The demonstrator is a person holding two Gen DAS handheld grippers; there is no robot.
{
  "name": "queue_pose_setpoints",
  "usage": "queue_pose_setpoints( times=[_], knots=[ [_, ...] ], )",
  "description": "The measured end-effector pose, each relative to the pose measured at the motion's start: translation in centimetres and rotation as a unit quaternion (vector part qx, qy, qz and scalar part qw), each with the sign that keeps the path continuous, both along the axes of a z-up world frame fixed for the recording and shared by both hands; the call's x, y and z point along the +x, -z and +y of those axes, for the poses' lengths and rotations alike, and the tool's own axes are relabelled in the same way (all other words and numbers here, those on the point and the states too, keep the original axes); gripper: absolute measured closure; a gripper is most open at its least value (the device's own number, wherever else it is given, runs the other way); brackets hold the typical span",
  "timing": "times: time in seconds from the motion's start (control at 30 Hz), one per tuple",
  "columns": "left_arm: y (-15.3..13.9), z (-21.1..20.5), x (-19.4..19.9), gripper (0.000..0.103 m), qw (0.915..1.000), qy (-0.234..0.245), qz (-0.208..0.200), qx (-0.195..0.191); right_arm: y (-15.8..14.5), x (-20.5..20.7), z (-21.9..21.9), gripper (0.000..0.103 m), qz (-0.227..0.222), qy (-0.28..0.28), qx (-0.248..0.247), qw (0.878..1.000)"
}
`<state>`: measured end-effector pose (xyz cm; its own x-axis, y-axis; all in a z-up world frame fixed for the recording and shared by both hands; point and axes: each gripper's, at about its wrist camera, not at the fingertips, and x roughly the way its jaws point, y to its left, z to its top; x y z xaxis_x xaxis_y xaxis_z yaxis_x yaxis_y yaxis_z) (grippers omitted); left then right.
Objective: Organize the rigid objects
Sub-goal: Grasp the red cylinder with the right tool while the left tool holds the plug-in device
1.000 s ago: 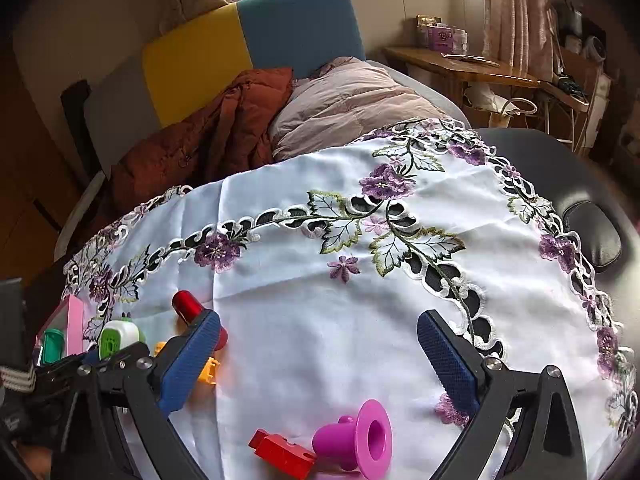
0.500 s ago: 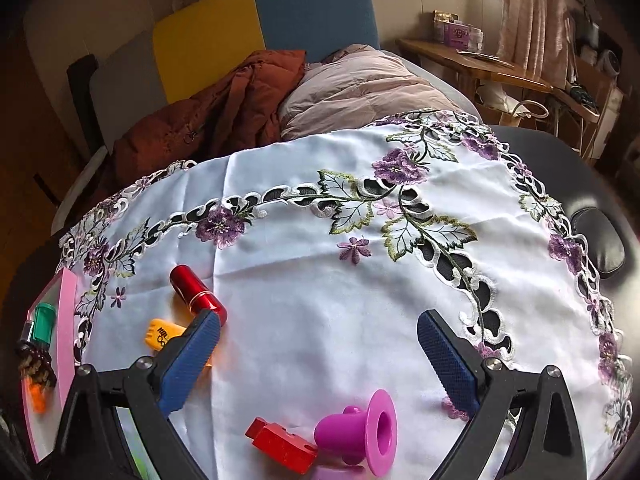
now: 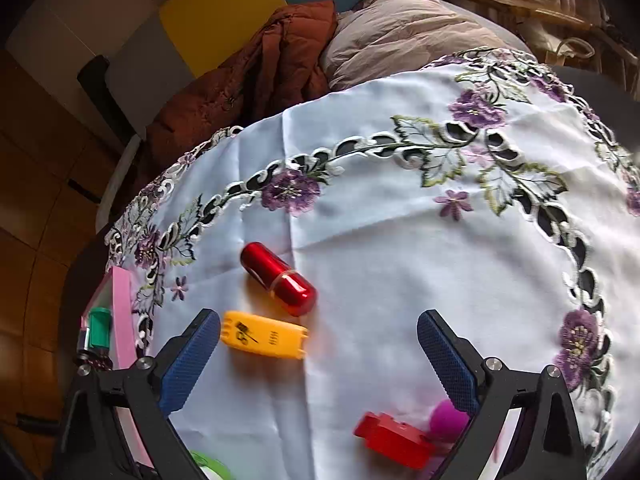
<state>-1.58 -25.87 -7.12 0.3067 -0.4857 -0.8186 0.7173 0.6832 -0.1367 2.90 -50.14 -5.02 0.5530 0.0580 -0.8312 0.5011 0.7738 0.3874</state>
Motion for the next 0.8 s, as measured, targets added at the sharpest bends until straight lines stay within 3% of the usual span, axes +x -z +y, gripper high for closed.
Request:
queue_pose_setpoints(
  times=[0.13,0.3,0.37,0.4,0.43,0.5,0.6,0.8],
  knots=[
    [0.0,0.1,0.0,0.05,1.0,0.001,0.0,-0.005,0.0,3.9,1.2,0.003,0.018,-0.011,-0.017,1.0],
    [-0.1,0.2,0.0,0.05,0.9999,0.003,0.002,-0.009,1.7,8.5,2.9,0.018,0.097,-0.077,-0.099,0.987],
    [-0.1,0.2,-0.1,0.05,0.9999,0.004,0.001,-0.011,3.5,9.2,3.4,0.057,0.14,-0.11,-0.12,0.977],
    [-0.1,0.2,-0.1,0.05,0.9999,0.005,0.001,-0.012,3.1,9.0,3.6,0.07,0.127,-0.11,-0.149,0.974],
    [-0.1,0.2,-0.1,0.05,0.9999,0.005,0.001,-0.013,2.9,8.9,3.3,0.077,0.131,-0.106,-0.153,0.974],
    [-0.1,0.2,-0.1,0.05,0.9999,0.007,0.0,-0.013,2.9,8.3,2.5,0.077,0.128,-0.105,-0.131,0.977],
    [-0.1,0.2,0.0,0.05,0.9999,0.008,0.0,-0.013,3.0,6.8,1.3,0.076,0.135,-0.1,-0.152,0.974],
    [0.5,0.2,0.4,0.05,0.9998,-0.002,0.016,-0.012,3.3,4.5,-0.1,0.076,0.118,-0.109,-0.137,0.977]
  ],
)
